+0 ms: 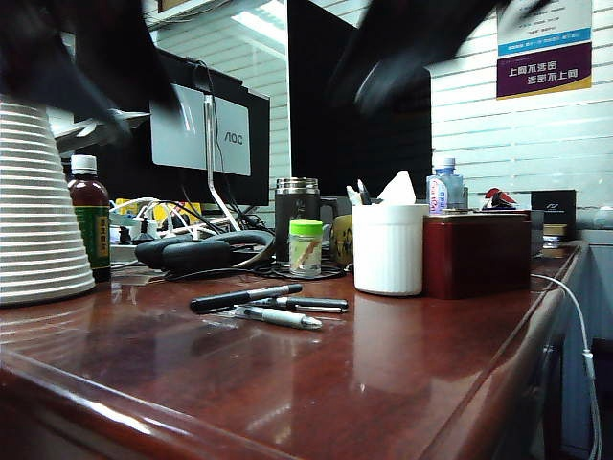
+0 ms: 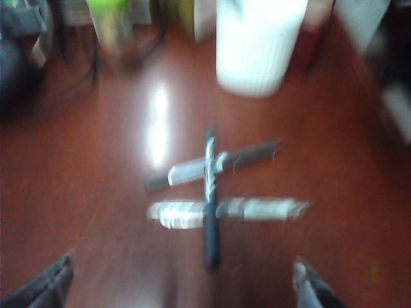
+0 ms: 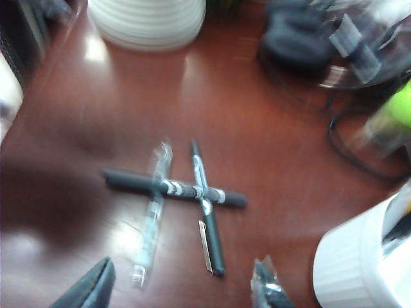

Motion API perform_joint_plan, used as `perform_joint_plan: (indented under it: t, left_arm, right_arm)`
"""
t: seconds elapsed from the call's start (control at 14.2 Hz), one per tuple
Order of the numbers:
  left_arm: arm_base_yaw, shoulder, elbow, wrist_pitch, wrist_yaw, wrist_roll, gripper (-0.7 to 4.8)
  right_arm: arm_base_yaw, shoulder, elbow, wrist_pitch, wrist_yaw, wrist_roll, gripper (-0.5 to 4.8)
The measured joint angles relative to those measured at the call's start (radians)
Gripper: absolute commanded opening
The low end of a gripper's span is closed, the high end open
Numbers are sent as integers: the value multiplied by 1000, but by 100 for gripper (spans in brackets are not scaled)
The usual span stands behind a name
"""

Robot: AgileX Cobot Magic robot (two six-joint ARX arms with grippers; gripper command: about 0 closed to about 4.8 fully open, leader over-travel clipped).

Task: Pick up all the pens on the desk and put them into the pen holder one by one.

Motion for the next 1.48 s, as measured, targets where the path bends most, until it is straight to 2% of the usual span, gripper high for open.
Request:
perform_joint_plan:
  t: [0.21, 0.42, 0.56, 0.78, 1.06, 1.48]
  left_arm:
    - [5, 89, 22, -47, -87, -21, 479]
    - [5, 177, 49, -59, -85, -47, 479]
    - [5, 189, 49, -87, -84, -87, 479]
    - [5, 188, 50, -117, -84, -93, 479]
    - [5, 188, 50, -140, -84, -93, 479]
    - [5, 188, 50, -206, -85, -93, 479]
  right_arm:
    - [28, 157, 46, -26, -2, -125, 273]
    - [28, 289, 77, -8, -16, -207, 273]
    - [32, 389, 157, -2, 11, -263, 272]
    - [39, 476, 272, 30, 0, -317, 270]
    - [64, 555, 292, 10, -2, -400, 271]
    - [84, 597, 290, 20, 4, -608, 270]
